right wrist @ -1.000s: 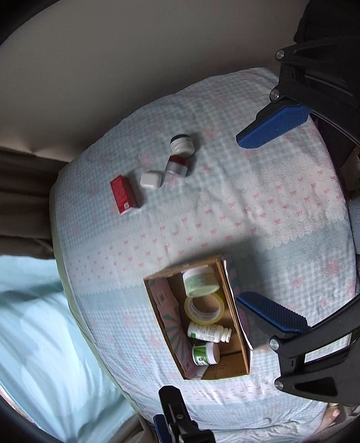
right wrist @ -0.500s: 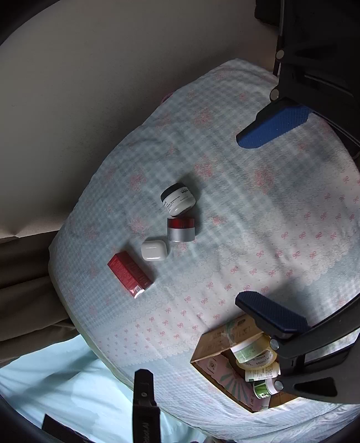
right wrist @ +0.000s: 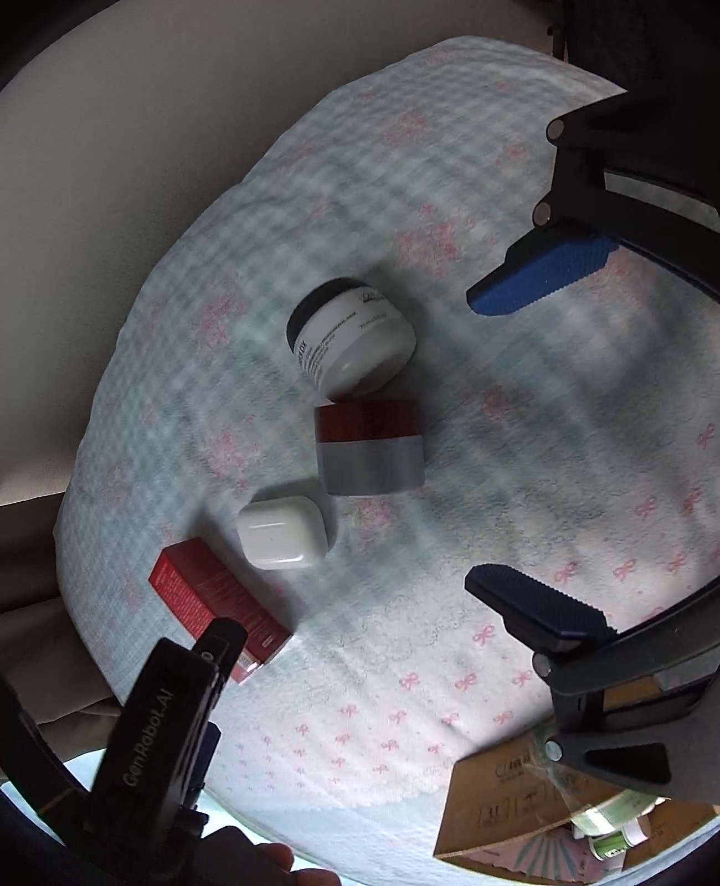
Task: Organize rigid objects
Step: 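Grasp the red carton with the left gripper while the right grasps the silver-red jar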
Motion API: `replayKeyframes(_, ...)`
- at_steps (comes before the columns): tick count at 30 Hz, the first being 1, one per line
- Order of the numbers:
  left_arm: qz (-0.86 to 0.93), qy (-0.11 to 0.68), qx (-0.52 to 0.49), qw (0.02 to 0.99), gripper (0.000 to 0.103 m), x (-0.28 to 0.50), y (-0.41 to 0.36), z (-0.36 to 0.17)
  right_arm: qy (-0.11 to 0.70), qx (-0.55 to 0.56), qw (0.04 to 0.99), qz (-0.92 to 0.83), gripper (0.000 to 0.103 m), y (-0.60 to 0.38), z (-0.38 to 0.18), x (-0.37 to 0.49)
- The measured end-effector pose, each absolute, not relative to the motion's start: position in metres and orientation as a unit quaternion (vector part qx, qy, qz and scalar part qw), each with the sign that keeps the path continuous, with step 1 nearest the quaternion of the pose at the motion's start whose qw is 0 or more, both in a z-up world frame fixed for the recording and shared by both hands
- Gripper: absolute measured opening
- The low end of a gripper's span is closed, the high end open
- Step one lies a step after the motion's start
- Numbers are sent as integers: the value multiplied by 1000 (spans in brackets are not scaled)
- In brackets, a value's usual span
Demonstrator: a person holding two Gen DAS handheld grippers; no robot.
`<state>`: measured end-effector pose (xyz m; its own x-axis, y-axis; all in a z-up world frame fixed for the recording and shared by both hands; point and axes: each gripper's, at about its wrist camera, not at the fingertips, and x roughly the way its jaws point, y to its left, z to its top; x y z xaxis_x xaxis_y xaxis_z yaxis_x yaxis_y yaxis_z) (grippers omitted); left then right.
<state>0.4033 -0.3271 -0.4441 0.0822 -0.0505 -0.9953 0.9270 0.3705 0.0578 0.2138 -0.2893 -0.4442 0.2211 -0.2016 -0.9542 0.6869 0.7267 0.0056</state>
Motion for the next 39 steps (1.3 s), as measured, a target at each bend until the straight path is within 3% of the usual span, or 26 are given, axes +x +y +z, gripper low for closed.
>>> replayKeyframes(3, -399, 543, 420, 607, 91, 406, -338, -462, 548, 229, 749, -292, 80, -291, -460, 223)
replayKeyframes(9, -396, 530, 460, 591, 80, 410, -354, -486, 541, 216, 750, -312, 79, -306, -471, 236)
replayKeyframes(16, -404, 505, 498, 578, 69, 404, -382, -501, 543, 201, 753, -312, 62, -315, -476, 255)
replayKeyframes(18, -407, 510, 498, 572, 63, 404, -387, -503, 543, 197, 752, -316, 61, -318, -475, 264)
replayKeyframes(22, -407, 510, 504, 567, 40, 400, -394, -502, 544, 201, 743, -335, 52, -324, -474, 270)
replayKeyframes(25, -405, 513, 505, 564, 40, 400, -395, -501, 544, 204, 736, -347, 41, -332, -475, 275)
replayKeyframes(39, -400, 515, 480, 587, 38, 410, -377, -476, 551, 211, 735, -334, 38, -332, -465, 265)
